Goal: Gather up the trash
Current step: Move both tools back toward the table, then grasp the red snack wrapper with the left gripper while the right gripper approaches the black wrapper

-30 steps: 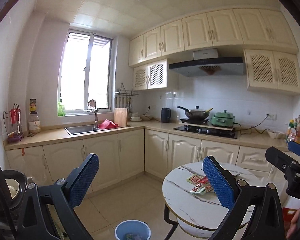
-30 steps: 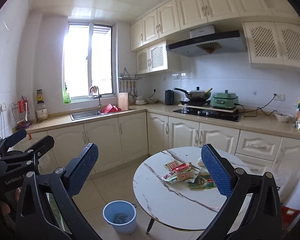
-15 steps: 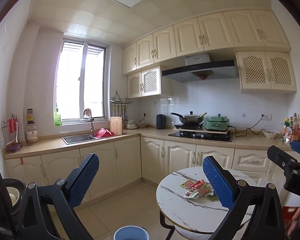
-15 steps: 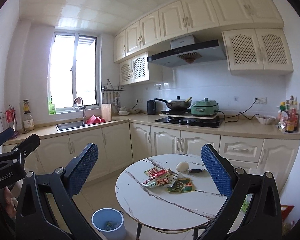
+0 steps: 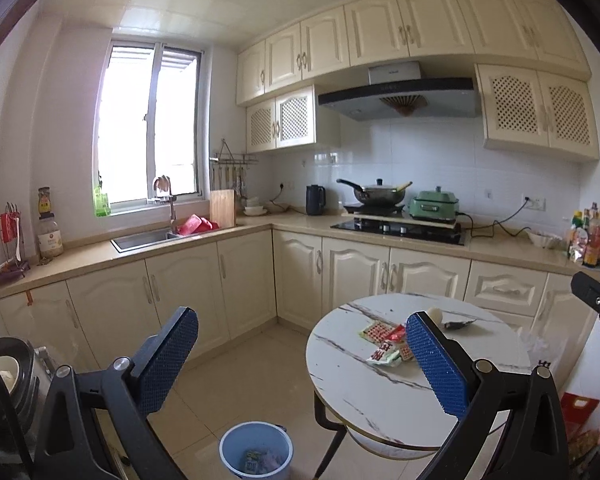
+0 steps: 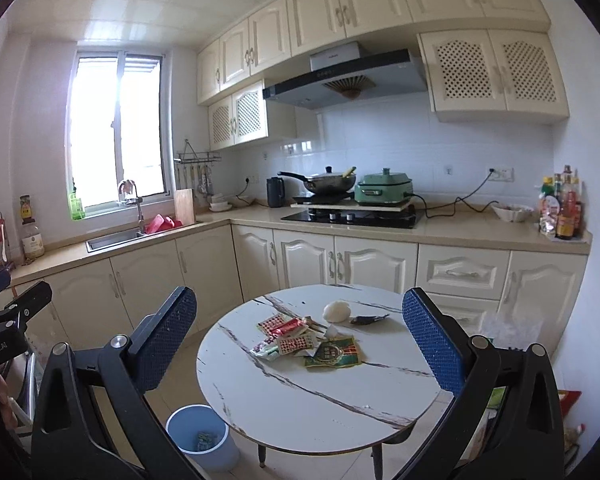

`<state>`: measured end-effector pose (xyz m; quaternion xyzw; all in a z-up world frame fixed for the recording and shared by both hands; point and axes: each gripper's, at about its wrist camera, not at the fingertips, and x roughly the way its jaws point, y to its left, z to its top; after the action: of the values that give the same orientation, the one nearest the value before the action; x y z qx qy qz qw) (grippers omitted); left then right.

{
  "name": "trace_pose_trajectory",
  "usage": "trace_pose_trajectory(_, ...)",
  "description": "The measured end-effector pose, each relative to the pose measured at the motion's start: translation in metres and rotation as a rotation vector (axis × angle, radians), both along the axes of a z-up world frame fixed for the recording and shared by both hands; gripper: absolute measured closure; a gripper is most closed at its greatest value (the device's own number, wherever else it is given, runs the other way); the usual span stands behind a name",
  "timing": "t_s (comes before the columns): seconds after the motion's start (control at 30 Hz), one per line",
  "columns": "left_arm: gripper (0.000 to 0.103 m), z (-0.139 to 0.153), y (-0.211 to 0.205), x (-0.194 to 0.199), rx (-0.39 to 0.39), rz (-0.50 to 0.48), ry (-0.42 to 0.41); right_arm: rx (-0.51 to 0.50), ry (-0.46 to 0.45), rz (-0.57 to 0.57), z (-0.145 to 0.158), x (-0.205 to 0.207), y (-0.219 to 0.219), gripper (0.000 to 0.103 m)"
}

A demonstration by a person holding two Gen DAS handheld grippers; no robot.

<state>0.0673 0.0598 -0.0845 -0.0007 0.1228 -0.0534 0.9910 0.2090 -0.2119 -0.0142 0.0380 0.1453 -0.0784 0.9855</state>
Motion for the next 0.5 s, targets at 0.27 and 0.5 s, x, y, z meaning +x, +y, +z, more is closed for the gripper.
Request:
trace_pose_trajectory(0.27,0.001,-0.026,-0.054,0.124,0.033,-0.122,0.214,0.053,0.175,-0.067,-0.067,0.061,-0.063,0.000)
trace_pose_trajectory(0.5,0.001,-0.051,-0.112,0.253,0.114,-0.242,0.376,0.084,0.318,-0.096,-0.128,0.121,-0.114,0.000)
